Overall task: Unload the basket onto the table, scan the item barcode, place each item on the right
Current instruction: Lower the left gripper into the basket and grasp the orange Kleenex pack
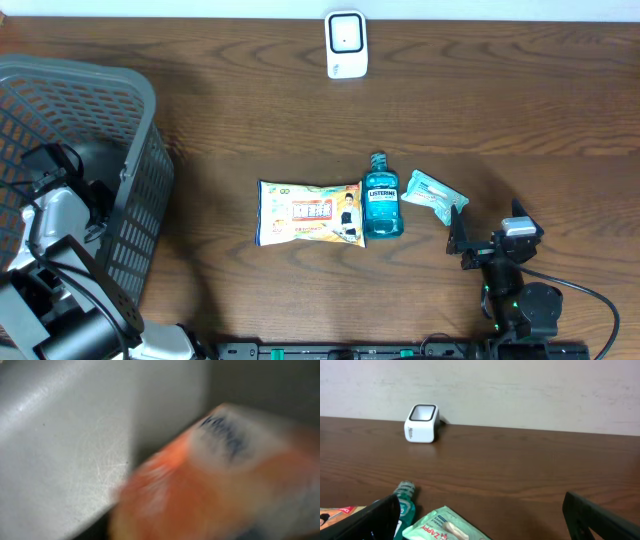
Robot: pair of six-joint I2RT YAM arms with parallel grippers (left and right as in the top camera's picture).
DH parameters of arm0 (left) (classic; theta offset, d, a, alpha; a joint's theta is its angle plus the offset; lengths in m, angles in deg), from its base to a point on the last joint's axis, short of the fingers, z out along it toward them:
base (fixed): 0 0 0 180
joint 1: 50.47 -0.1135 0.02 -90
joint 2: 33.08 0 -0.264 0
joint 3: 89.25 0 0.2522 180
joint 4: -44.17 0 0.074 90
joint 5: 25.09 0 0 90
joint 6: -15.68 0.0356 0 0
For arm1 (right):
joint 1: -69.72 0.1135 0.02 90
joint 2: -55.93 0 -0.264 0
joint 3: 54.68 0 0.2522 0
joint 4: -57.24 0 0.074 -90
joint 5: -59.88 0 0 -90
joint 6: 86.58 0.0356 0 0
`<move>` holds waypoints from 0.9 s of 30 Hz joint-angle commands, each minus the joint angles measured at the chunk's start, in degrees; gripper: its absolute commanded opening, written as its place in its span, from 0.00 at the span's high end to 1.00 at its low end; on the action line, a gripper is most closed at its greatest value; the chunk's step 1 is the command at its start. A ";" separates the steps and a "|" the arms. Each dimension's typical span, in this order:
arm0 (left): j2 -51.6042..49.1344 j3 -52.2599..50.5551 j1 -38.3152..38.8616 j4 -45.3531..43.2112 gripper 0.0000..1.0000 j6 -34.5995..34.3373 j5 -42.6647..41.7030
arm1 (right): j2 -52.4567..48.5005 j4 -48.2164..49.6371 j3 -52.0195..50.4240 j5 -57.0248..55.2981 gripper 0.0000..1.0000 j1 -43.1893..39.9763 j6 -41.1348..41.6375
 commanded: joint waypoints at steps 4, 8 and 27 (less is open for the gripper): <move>-2.93 -1.84 -0.24 0.61 0.92 0.76 1.84 | 0.22 -0.24 -0.07 -0.24 0.01 0.13 0.79; -2.91 -1.84 -0.24 0.44 0.93 0.76 1.86 | 0.22 -0.24 -0.07 -0.24 0.01 0.13 0.79; 17.73 0.55 -0.26 0.07 0.93 -3.87 1.88 | 0.22 -0.24 -0.07 -0.22 0.01 0.13 0.79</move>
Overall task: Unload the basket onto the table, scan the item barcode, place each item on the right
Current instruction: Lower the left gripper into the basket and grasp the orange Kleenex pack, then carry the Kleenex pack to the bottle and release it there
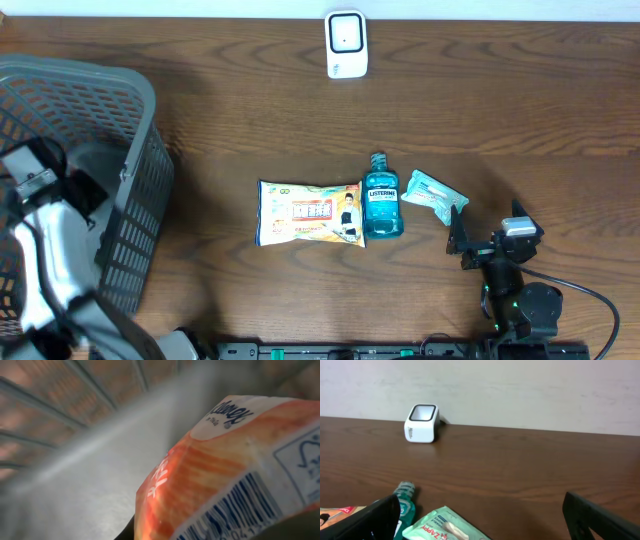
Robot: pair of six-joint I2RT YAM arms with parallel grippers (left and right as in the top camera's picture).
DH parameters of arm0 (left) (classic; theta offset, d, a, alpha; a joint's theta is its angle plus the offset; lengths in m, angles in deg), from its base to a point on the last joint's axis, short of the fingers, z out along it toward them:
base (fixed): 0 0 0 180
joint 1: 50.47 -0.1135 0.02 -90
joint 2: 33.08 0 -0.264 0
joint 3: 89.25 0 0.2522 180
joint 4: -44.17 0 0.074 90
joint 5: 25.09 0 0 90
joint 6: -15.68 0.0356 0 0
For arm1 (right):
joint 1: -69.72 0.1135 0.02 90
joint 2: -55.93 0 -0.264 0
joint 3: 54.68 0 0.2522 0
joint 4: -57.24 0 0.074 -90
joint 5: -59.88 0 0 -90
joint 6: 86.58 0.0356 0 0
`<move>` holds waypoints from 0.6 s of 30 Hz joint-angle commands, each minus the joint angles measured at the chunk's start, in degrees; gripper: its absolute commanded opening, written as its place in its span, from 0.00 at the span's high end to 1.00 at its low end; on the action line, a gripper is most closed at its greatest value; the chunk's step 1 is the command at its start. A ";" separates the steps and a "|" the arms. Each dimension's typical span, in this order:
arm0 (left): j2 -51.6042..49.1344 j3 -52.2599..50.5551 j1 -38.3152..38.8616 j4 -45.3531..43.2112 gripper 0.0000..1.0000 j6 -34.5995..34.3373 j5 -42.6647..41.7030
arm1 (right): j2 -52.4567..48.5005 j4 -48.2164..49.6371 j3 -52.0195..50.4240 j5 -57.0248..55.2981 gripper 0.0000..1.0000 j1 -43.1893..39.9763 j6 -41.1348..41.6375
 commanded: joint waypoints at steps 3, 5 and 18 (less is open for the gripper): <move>9.55 0.33 -0.17 0.13 0.93 -4.79 0.52 | 0.22 -0.24 -0.07 -0.24 0.01 0.13 0.79; 14.36 0.33 -0.17 0.13 0.93 -8.52 -0.22 | 0.22 -0.24 -0.07 -0.24 0.01 0.13 0.79; 39.69 0.33 3.93 -5.25 0.93 -16.20 -32.85 | 0.22 -0.24 -0.07 -0.24 0.01 0.13 0.79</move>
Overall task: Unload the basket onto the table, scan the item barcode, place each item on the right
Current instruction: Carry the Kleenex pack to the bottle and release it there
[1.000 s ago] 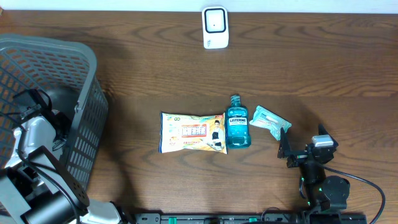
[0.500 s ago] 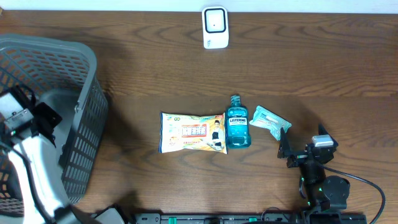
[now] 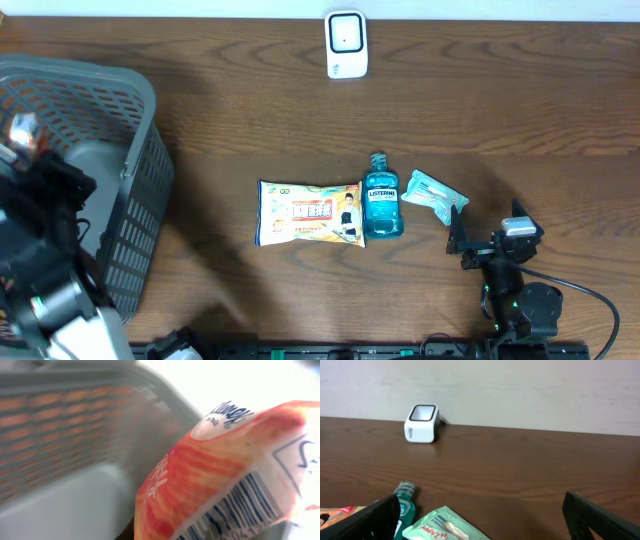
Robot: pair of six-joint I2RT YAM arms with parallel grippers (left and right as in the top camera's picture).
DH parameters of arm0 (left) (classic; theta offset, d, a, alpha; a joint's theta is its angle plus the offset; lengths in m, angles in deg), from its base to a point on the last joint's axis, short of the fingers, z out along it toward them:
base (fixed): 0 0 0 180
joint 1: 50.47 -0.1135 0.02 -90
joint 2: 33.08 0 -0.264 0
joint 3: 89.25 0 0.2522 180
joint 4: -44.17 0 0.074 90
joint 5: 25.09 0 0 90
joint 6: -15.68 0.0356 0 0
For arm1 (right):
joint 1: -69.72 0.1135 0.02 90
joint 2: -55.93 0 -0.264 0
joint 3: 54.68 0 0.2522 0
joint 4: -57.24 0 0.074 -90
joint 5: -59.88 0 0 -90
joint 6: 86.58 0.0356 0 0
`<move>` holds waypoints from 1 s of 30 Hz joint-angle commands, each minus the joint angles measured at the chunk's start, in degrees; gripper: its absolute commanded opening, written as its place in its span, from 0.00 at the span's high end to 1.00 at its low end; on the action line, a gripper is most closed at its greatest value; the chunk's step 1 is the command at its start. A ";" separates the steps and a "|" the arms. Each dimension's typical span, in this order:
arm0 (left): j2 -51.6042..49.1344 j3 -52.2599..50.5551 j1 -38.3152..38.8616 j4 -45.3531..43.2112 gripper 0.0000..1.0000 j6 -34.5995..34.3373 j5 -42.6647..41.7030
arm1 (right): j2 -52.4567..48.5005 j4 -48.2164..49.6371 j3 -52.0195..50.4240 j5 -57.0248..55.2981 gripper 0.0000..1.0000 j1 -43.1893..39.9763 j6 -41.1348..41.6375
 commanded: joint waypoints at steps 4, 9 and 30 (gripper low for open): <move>9.90 0.31 11.82 -2.43 0.92 -2.36 -24.13 | 0.24 -0.24 -0.07 -0.24 0.01 0.13 0.79; 8.72 -0.87 25.57 3.41 0.93 2.03 -24.83 | 0.24 -0.24 -0.07 -0.24 0.01 0.13 0.79; -29.73 -7.58 70.51 -14.67 0.93 -2.95 5.35 | 0.24 -0.24 -0.07 -0.24 0.01 0.13 0.79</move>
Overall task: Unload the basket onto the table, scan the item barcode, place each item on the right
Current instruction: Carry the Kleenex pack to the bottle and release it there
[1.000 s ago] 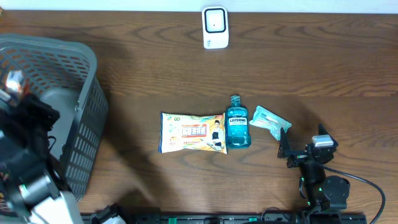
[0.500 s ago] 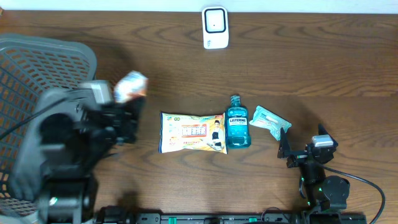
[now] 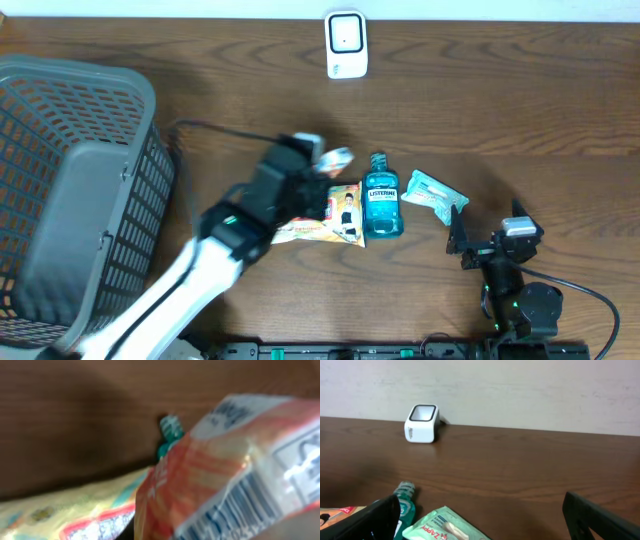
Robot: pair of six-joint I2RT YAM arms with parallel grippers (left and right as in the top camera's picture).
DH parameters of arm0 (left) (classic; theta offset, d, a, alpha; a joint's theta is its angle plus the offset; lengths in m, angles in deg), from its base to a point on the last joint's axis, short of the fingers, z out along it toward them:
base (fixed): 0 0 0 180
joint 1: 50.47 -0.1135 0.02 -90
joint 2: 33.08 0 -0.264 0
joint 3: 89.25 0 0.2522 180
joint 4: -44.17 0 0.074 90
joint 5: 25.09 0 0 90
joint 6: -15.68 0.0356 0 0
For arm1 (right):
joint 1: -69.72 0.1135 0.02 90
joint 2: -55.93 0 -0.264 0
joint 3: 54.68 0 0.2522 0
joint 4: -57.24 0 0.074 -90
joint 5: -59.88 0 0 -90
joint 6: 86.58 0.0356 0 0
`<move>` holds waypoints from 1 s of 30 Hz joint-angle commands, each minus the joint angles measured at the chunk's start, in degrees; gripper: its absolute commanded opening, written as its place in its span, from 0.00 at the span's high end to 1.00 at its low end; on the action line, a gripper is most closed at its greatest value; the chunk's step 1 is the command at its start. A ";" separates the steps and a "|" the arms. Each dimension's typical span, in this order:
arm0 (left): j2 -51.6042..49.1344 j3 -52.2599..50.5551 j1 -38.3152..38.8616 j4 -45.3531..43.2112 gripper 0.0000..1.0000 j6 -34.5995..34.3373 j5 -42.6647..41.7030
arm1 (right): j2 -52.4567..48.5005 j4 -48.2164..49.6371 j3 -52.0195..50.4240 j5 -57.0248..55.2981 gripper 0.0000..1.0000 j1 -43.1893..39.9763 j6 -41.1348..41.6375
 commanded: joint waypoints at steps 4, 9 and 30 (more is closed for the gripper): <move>-14.38 -0.04 3.82 -10.08 0.92 -5.62 1.86 | 0.24 -0.24 -0.07 -0.22 0.01 0.13 0.79; -20.96 -0.02 5.66 -15.89 0.93 -5.73 -2.71 | 0.24 -0.24 -0.07 -0.22 0.01 0.13 0.79; -0.52 4.20 9.07 -8.13 0.00 9.92 14.47 | 0.24 -0.24 -0.07 -0.22 0.01 0.13 0.79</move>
